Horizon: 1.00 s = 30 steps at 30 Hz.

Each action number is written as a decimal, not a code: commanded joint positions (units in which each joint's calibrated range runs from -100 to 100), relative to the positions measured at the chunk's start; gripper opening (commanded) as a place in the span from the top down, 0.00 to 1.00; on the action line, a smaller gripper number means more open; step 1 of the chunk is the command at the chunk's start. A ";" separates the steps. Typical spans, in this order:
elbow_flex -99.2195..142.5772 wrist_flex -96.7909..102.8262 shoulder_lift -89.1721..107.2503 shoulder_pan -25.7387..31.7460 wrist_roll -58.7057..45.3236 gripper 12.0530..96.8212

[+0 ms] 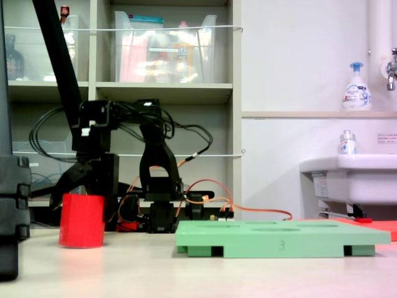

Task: Put the octagonal pillar block into the corresponding hole

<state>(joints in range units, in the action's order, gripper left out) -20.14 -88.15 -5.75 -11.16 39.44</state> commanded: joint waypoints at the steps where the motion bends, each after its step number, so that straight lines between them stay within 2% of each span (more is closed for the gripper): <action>1: 0.89 -2.70 -0.96 0.00 -0.34 0.59; 12: 0.30 -8.86 8.54 -0.05 -0.10 0.65; 23: -9.57 -11.85 18.59 0.93 2.39 0.65; 30: -9.57 -11.85 26.56 4.35 7.03 0.65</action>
<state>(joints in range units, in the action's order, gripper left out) -26.21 -94.91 15.60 -7.94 45.01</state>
